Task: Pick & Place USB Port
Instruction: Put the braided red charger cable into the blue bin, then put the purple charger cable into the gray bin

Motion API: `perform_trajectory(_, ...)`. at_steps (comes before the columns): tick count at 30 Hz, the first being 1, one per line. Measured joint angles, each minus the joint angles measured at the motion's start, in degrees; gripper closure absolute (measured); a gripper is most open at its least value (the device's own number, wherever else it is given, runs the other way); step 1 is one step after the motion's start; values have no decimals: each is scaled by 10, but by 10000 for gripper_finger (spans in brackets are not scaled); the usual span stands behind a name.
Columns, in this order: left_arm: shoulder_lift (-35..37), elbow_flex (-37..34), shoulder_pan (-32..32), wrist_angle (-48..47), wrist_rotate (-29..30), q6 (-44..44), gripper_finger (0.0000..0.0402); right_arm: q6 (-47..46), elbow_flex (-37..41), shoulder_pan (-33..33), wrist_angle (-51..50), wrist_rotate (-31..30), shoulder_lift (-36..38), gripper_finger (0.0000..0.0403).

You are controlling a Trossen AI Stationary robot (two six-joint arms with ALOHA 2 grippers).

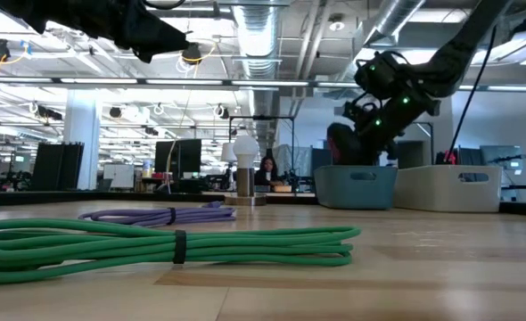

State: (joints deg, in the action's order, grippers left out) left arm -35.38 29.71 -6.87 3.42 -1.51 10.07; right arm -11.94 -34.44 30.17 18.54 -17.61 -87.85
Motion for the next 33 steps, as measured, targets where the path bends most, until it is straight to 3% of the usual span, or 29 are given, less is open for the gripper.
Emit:
perform_trajectory(4,0,0,0,0,0,0,280,0,0,0,5,-1,-6,370)
perform_trajectory(13,0,0,0,0,0,0,280,15,0,6,-1,-4,35,223)
perform_trajectory(18,0,0,0,0,0,0,280,18,0,14,-11,-3,92,173)
perform_trajectory(24,0,0,0,0,0,0,280,18,0,-21,-16,84,172,175)
perform_trajectory(33,0,0,0,0,0,1,280,61,0,-147,-13,261,241,217)
